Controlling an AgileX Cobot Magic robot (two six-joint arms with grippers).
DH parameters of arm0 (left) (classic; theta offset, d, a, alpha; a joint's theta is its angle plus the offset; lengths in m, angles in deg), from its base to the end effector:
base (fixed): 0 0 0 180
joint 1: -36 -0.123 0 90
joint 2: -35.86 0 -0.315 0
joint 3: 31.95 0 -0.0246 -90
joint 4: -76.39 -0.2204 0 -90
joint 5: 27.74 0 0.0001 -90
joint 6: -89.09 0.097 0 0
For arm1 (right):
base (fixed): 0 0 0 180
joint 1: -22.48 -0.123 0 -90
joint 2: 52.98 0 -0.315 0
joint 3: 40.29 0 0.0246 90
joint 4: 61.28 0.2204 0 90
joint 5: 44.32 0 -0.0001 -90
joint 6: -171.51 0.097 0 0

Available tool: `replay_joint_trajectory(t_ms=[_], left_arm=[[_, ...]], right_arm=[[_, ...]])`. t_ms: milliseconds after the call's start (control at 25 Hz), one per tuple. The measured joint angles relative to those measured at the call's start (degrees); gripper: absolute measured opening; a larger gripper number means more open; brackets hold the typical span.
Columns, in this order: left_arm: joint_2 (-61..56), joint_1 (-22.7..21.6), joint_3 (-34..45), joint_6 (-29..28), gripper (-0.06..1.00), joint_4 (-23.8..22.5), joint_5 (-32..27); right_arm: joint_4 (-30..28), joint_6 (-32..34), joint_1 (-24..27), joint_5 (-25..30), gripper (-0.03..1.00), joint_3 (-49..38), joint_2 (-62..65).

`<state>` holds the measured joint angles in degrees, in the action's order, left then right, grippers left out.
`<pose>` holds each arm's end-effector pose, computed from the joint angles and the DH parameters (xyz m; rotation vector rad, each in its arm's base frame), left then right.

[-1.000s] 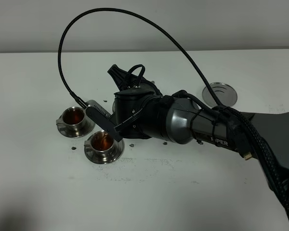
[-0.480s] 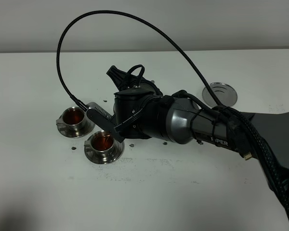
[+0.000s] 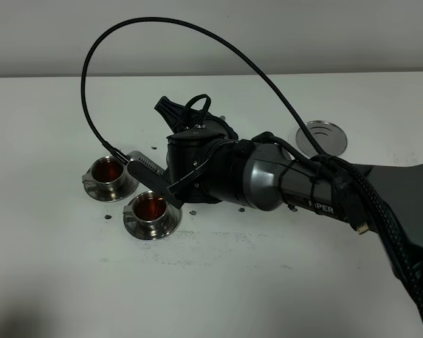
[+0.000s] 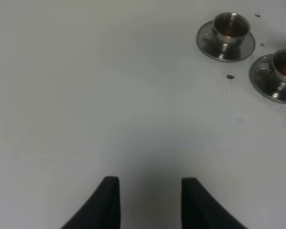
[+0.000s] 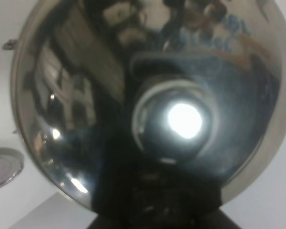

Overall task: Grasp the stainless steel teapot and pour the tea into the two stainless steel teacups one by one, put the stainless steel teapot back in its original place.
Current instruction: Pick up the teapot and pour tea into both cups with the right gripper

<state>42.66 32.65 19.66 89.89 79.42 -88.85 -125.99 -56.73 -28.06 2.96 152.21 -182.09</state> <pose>-0.0533 -0.0076 0.2489 -0.0449 2.0844 -0.0198 0.3370 0.3079 0.2340 -2.4245 0.9119 -1.2738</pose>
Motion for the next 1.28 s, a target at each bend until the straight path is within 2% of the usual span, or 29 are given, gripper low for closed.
replay_joint_trajectory(t_ms=[1000, 1280], left_arm=[[0.00, 0.00, 0.00, 0.00, 0.36, 0.00, 0.00], [0.00, 0.00, 0.00, 0.00, 0.36, 0.00, 0.00]], right_arm=[[-2.64, -0.17, -0.51, -2.72, 0.18, 0.00, 0.00], [1.77, 0.22, -0.44, -2.75, 0.18, 0.00, 0.00]])
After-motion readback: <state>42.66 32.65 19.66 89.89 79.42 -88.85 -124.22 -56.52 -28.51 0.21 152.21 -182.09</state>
